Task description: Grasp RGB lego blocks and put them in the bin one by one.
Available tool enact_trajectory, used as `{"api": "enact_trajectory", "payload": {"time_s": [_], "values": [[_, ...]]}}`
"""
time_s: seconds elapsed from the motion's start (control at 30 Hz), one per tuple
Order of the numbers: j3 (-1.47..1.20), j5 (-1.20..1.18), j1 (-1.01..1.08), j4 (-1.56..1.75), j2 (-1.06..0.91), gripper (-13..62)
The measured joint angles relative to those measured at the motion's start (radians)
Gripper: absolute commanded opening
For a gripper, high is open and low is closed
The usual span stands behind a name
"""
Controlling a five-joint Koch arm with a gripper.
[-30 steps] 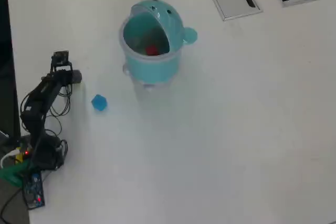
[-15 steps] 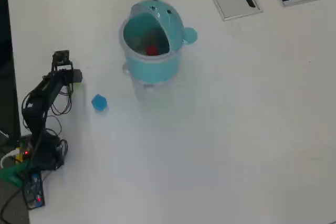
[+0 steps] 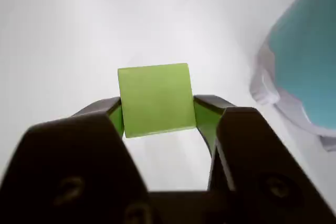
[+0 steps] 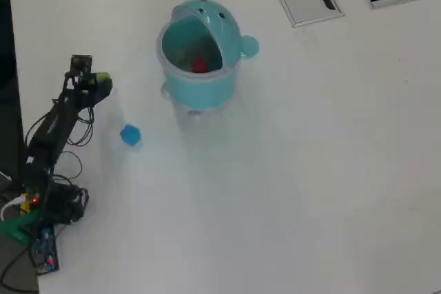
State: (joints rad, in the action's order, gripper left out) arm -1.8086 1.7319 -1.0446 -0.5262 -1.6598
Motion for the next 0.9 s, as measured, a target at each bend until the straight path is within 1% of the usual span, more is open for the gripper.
{"api": "enact_trajectory", "payload": {"time_s": [0.07,0.2,0.27,0.4,0.53,0.6,0.7,0.9], "values": [[0.069,-0.002,0.069,0.002,-0.054,10.3],[0.087,-0.002,0.13,0.123,-0.054,10.3],[0.109,-0.087,0.158,0.249,-0.043,10.3],[0.153,-0.106,0.181,0.489,0.026,10.2],[0.293,-0.107,0.209,0.509,0.087,10.2],[0.425,-0.11,0.249,0.509,0.167,10.2],[0.491,-0.121,0.275,0.509,0.199,10.3],[0.701,-0.123,0.339,0.511,0.331,10.3]]}}
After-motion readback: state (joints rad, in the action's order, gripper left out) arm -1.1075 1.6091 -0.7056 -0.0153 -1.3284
